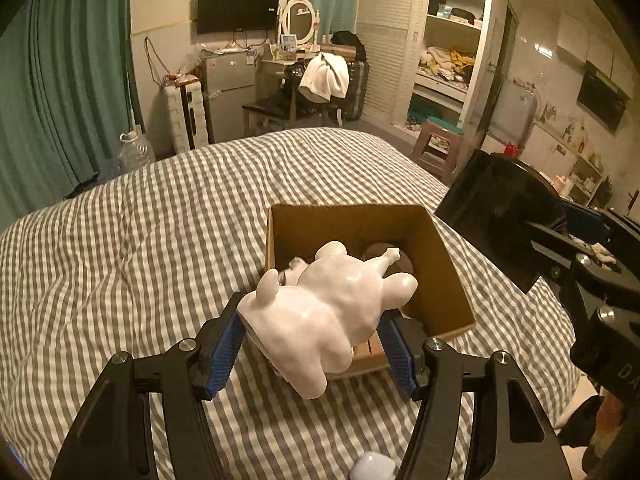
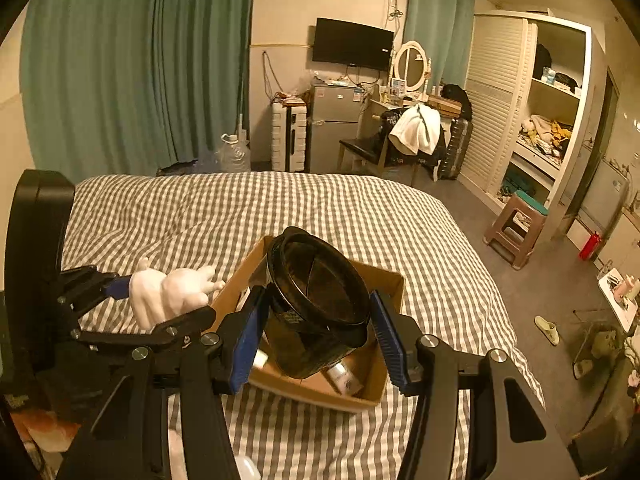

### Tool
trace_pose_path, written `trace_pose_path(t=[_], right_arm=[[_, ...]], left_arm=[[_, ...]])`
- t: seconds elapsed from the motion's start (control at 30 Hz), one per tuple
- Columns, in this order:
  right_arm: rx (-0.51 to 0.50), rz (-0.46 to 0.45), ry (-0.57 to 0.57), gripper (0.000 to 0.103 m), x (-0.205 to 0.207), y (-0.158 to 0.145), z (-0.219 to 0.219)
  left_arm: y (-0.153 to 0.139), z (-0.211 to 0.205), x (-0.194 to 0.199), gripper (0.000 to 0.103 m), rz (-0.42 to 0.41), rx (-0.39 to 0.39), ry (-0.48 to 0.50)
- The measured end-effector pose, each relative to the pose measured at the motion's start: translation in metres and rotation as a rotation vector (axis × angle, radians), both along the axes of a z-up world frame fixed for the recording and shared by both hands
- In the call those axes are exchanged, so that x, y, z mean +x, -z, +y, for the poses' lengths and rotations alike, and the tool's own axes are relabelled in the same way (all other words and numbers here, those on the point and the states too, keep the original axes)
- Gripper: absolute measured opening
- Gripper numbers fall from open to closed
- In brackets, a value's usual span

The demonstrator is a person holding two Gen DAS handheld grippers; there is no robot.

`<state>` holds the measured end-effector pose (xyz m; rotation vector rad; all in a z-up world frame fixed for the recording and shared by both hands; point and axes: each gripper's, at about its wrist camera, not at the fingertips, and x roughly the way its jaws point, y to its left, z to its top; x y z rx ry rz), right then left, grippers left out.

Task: Organize objects
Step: 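Lower plush toy and black cup into the box and open both tools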

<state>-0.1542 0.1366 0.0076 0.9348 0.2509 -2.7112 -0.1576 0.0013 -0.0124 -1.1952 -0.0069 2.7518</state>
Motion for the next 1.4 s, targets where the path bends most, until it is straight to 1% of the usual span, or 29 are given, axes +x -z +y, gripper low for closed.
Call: trace_pose_path(t=[0.17,0.37,0.47,0.6,0.73,0.83,0.9,0.97,1.1,1.17,1.27,1.33,1.4], right_arm=[[-0.005,-0.016,0.048,0.053,-0.027,0.003,0.000],[-0.013,-0.073,0.110,0.053,-0.070,0.022,0.006],[0.002,-0.107,0.143,0.053,-0.093,0.038,0.008],[0.020,-0.144,0.176,0.053,-0.117,0.059,0.009],[0.031,-0.191,0.198,0.053,-0.138,0.083,0.008],[0.059,-0.223,0.204,0.053,-0.150,0.098,0.007],[0.068,-0.237,0.210,0.053,-0.153,0.107,0.007],[0.066,-0.247,0.214,0.053,-0.154,0.112,0.008],[0.060,-0.237,0.222,0.053,-0.152,0.114,0.010],[0.030,-0.217,0.239,0.053,-0.146,0.107,0.015],[-0.017,-0.198,0.245,0.053,-0.138,0.094,0.023],[-0.045,-0.182,0.244,0.053,-0.131,0.081,0.029],[-0.060,-0.164,0.249,0.056,-0.124,0.068,0.035]], left_arm=[[0.005,0.005,-0.034,0.065,0.011,-0.008,0.009],[0.019,0.015,-0.076,0.065,0.028,-0.027,0.058],[0.030,0.016,-0.099,0.065,0.001,0.003,0.075],[0.050,0.022,-0.123,0.065,-0.032,-0.015,0.085],[0.073,0.025,-0.136,0.065,-0.068,-0.034,0.110],[0.086,0.026,-0.140,0.065,-0.072,-0.050,0.144],[0.089,0.027,-0.137,0.065,-0.059,-0.065,0.166],[0.091,0.030,-0.135,0.065,-0.052,-0.063,0.190],[0.091,0.031,-0.131,0.065,-0.056,-0.034,0.194],[0.089,0.032,-0.130,0.066,-0.066,-0.028,0.193],[0.078,0.031,-0.124,0.069,-0.046,-0.019,0.194],[0.070,0.032,-0.121,0.083,-0.034,-0.012,0.194],[0.059,0.032,-0.115,0.086,-0.013,-0.007,0.180]])
